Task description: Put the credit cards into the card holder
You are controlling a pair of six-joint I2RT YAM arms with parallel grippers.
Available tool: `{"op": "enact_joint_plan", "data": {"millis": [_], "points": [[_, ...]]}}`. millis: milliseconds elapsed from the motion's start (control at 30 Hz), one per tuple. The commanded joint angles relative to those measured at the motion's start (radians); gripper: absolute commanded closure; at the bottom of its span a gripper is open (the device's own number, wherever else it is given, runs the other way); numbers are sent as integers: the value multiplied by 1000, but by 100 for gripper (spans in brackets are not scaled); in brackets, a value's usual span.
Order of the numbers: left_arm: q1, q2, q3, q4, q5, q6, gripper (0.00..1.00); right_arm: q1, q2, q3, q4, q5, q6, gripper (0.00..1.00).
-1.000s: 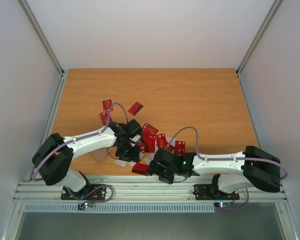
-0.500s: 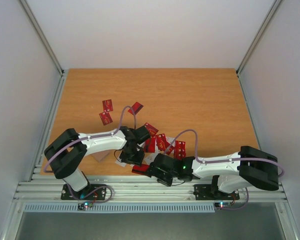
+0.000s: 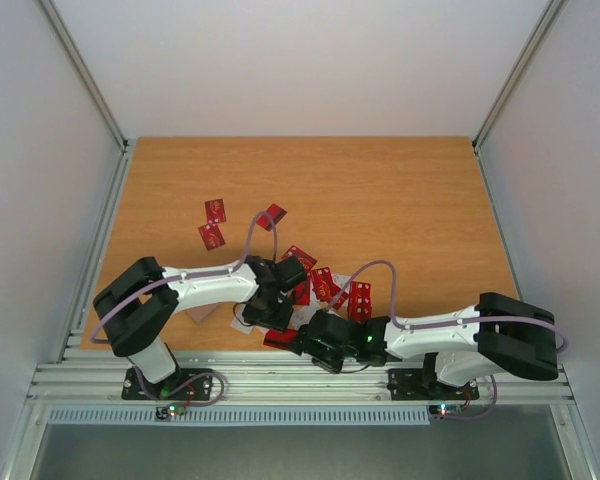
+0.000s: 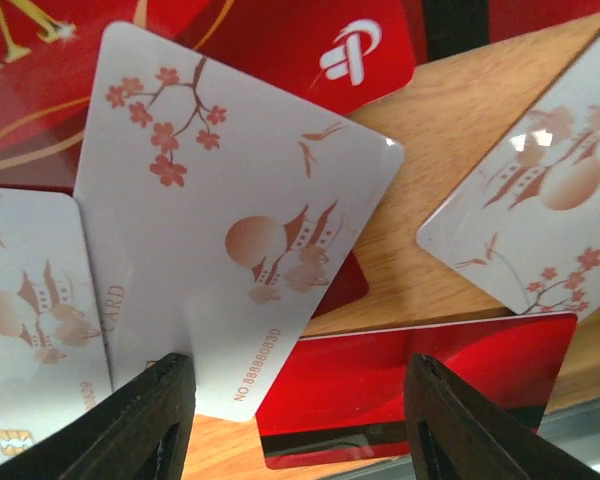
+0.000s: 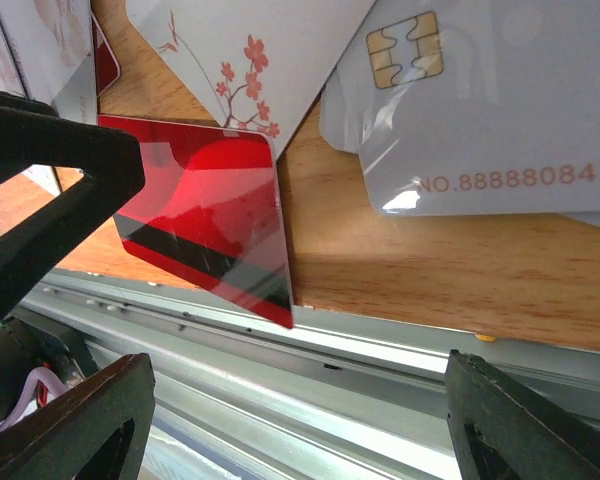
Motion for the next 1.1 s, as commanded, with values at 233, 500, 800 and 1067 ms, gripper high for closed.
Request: {"op": "enact_joint_plan", "data": {"millis": [233,500,800,1067], "points": [[-30,41,-30,11,-56,-25,40,15,25,-28,62,20,18,20],[-34,39,-54,29,-32,-29,41,15,65,-23,95,5,13,21],[-34,5,-62,41,-7,-41,41,15,94,-25,133,-6,13,23],[-35,4,-83,64,41,-43,42,11,143,-70,290,-4,43,30]]}}
